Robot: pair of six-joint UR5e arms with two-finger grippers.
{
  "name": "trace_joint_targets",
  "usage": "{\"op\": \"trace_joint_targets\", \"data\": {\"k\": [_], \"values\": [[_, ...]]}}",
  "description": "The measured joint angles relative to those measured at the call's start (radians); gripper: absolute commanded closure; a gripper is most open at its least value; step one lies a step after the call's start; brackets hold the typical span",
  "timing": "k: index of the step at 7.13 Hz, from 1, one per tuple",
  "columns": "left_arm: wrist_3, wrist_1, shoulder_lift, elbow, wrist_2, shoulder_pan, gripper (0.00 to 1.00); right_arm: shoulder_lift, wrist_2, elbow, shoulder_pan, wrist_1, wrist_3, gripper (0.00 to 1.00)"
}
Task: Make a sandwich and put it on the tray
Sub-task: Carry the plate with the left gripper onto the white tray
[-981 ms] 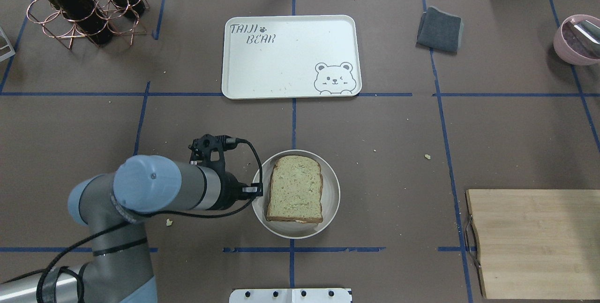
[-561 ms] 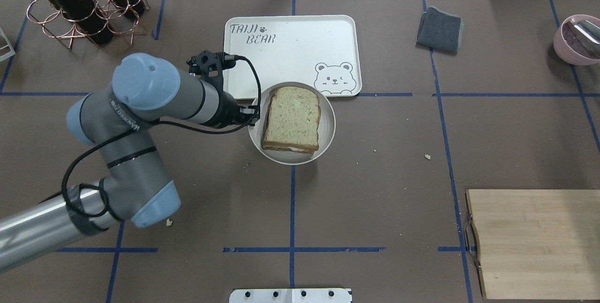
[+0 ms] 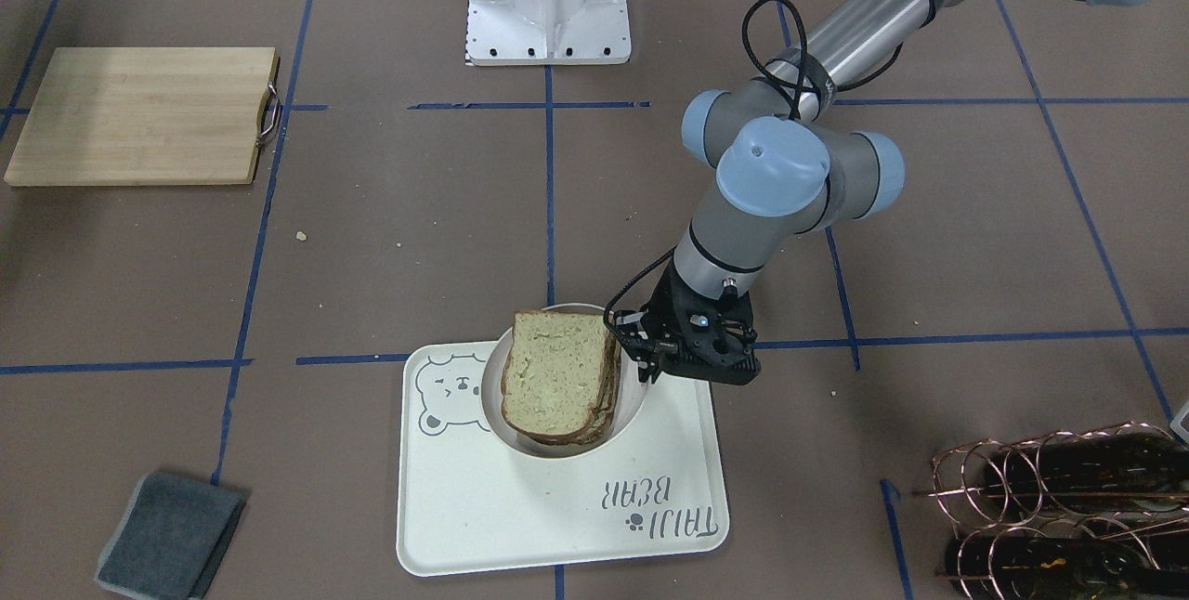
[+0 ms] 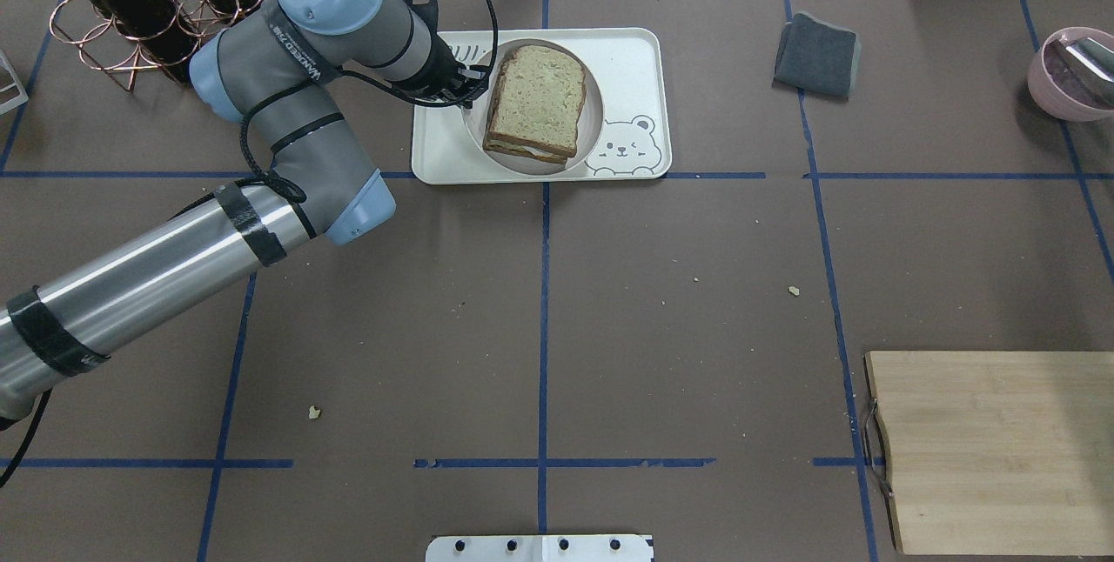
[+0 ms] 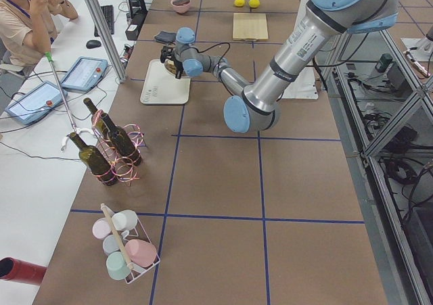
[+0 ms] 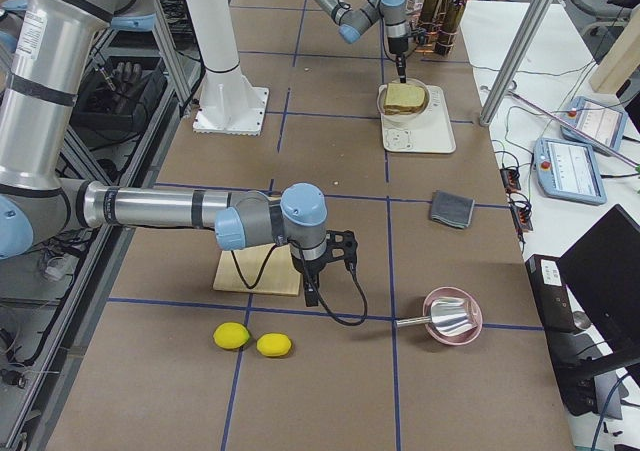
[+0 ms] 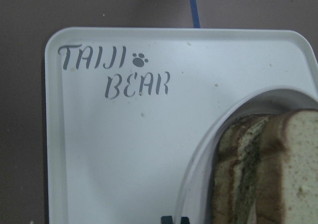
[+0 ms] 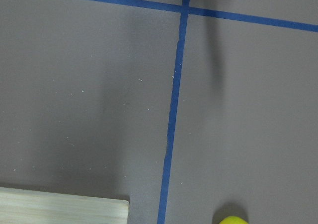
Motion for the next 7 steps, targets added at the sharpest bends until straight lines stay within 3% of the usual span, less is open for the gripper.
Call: {"op": "trace_joint_targets", "data": {"k": [1,2,5,7], "values": [[0.007,-0.034,-0.011,0.053,0.002,-0.001,0.37,0.000,0.001,0.000,0.000,0.000,0.000,0.00],[0.021,-0.049,-0.016,0.077,0.003,0.001,0.00,-0.001,0.001,0.000,0.000,0.000,0.000,0.00],[0.121,-0.041,0.004,0.049,0.002,-0.016,0.00,-0.001,0.003,-0.002,0.000,0.000,0.000,0.00],[0.235,0.081,0.102,-0.129,-0.019,-0.073,0.00,0.000,0.005,-0.002,0.000,0.000,0.000,0.00]]}}
